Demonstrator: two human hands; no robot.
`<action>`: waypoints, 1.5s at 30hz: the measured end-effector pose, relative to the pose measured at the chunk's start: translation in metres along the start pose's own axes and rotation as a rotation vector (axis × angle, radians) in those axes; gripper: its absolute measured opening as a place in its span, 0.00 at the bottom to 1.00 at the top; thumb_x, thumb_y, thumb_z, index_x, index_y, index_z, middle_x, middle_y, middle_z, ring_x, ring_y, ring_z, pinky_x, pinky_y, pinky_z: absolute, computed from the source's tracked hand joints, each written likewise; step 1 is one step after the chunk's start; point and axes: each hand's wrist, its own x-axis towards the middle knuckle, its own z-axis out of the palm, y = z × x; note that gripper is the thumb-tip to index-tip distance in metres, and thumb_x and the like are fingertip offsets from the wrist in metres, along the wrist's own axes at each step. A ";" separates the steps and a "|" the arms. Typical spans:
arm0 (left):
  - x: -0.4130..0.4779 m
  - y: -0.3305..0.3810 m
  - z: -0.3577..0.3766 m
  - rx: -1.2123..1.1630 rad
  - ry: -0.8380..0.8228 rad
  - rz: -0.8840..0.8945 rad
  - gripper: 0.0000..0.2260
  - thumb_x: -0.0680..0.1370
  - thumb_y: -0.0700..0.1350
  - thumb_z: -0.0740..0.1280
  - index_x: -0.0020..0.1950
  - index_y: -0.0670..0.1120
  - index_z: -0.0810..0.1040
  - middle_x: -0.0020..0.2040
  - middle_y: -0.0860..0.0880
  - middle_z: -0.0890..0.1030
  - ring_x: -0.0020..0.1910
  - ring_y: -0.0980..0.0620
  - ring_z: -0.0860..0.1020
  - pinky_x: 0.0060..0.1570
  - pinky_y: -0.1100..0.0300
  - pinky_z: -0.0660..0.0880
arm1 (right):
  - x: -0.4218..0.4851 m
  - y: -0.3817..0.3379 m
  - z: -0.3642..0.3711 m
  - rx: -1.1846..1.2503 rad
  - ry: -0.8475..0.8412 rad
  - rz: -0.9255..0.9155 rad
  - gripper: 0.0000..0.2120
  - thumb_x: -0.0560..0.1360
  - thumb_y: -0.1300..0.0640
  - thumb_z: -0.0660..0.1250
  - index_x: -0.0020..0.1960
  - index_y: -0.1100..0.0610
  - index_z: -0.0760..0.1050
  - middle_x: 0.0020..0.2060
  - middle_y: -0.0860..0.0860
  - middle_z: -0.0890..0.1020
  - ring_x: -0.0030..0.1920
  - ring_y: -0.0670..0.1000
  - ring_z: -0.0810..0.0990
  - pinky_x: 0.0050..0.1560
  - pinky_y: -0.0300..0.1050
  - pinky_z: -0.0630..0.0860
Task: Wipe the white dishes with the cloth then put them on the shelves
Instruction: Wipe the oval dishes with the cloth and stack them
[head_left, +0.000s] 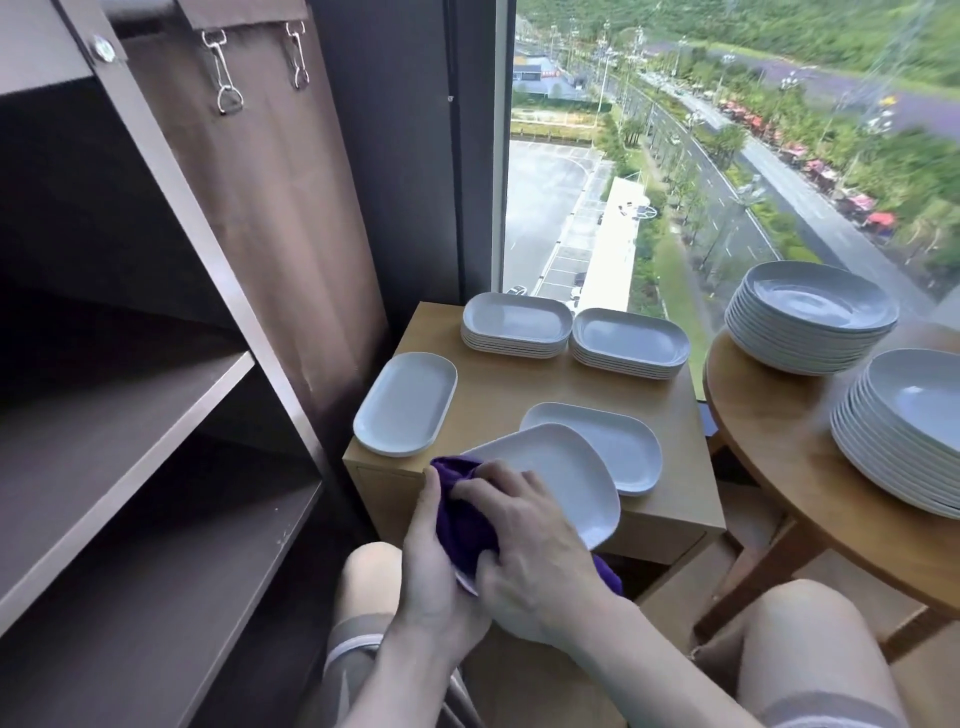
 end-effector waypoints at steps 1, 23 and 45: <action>0.000 0.001 0.000 0.003 0.046 0.007 0.27 0.78 0.64 0.70 0.60 0.41 0.82 0.63 0.35 0.79 0.72 0.32 0.74 0.77 0.34 0.62 | -0.001 -0.005 0.003 -0.024 -0.043 -0.030 0.29 0.64 0.56 0.58 0.65 0.45 0.72 0.59 0.42 0.72 0.55 0.51 0.69 0.58 0.48 0.71; 0.001 0.005 0.007 0.143 -0.120 -0.006 0.28 0.81 0.66 0.62 0.71 0.48 0.80 0.70 0.38 0.80 0.67 0.38 0.80 0.63 0.39 0.78 | 0.021 0.043 -0.025 -0.107 0.178 0.288 0.30 0.63 0.60 0.59 0.65 0.49 0.68 0.64 0.47 0.68 0.62 0.55 0.66 0.64 0.52 0.68; 0.007 0.013 -0.001 0.084 -0.052 -0.001 0.28 0.84 0.63 0.59 0.71 0.44 0.79 0.66 0.37 0.82 0.65 0.34 0.80 0.62 0.37 0.78 | -0.001 0.048 -0.028 -0.209 -0.075 0.187 0.21 0.68 0.65 0.62 0.57 0.48 0.76 0.51 0.45 0.73 0.53 0.54 0.72 0.49 0.46 0.68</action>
